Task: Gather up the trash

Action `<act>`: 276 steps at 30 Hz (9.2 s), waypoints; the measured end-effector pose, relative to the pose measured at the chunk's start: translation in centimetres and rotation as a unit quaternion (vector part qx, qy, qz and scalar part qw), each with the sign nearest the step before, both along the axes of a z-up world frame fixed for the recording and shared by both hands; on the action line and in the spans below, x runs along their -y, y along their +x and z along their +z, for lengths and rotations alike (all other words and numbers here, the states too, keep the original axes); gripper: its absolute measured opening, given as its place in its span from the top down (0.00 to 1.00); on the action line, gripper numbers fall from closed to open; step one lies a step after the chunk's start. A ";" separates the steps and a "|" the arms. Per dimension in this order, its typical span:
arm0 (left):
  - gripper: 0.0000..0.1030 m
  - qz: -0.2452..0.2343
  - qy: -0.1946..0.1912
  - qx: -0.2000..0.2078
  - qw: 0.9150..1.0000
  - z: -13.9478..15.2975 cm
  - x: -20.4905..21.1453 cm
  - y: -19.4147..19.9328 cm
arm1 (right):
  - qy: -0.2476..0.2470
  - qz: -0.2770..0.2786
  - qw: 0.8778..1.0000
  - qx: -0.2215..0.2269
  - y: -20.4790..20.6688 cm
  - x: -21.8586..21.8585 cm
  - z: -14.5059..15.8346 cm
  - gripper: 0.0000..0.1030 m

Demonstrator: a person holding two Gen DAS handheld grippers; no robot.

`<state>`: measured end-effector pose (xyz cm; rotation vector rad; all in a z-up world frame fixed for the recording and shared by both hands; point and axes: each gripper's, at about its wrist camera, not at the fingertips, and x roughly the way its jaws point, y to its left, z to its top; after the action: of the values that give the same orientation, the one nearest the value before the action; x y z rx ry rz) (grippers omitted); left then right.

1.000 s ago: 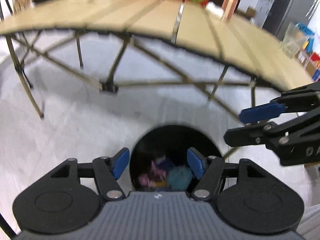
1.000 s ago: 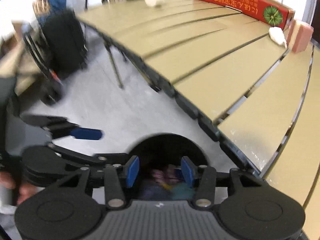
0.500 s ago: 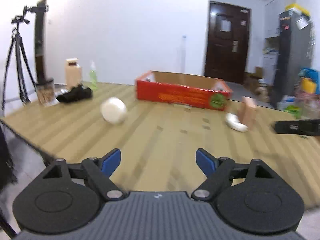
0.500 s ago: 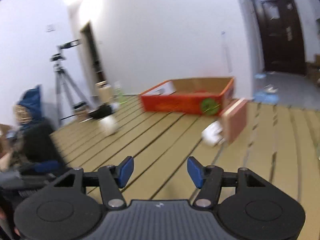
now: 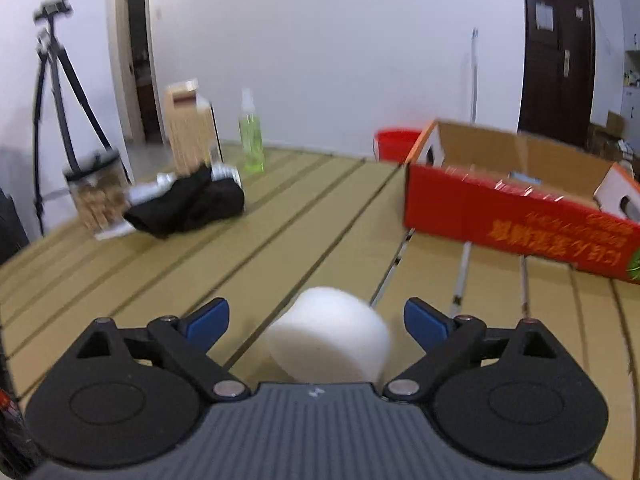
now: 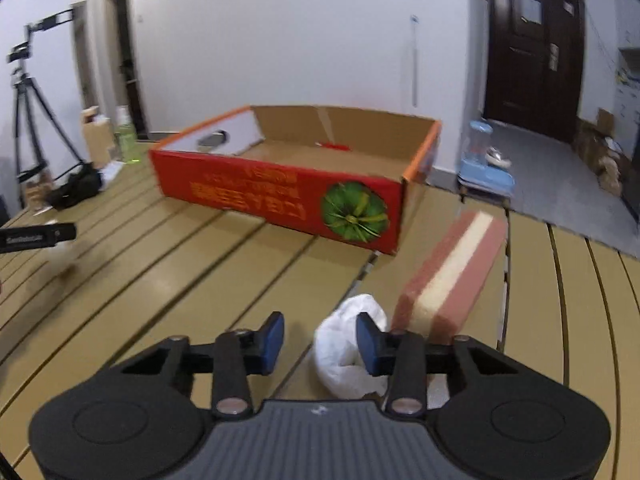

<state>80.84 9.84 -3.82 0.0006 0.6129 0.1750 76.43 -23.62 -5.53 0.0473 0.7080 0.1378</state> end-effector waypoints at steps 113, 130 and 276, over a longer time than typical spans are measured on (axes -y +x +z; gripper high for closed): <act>0.30 -0.331 -0.268 -0.113 0.898 -0.5 13.6 -18.8 | 0.176 -0.067 0.976 0.108 -23.4 11.3 1.2 0.45; 0.55 -0.243 -0.305 -0.055 0.919 -2.7 12.7 -19.7 | 0.216 -0.039 0.975 0.016 -18.1 5.4 -1.3 0.63; 0.00 -0.066 0.007 0.117 0.991 7.6 7.6 -83.1 | 0.039 0.065 0.979 0.190 -77.3 -3.2 8.3 0.03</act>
<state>-2.23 2.21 3.77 0.0346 0.3752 0.0493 -0.88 -20.40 2.79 0.0479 0.3227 0.2915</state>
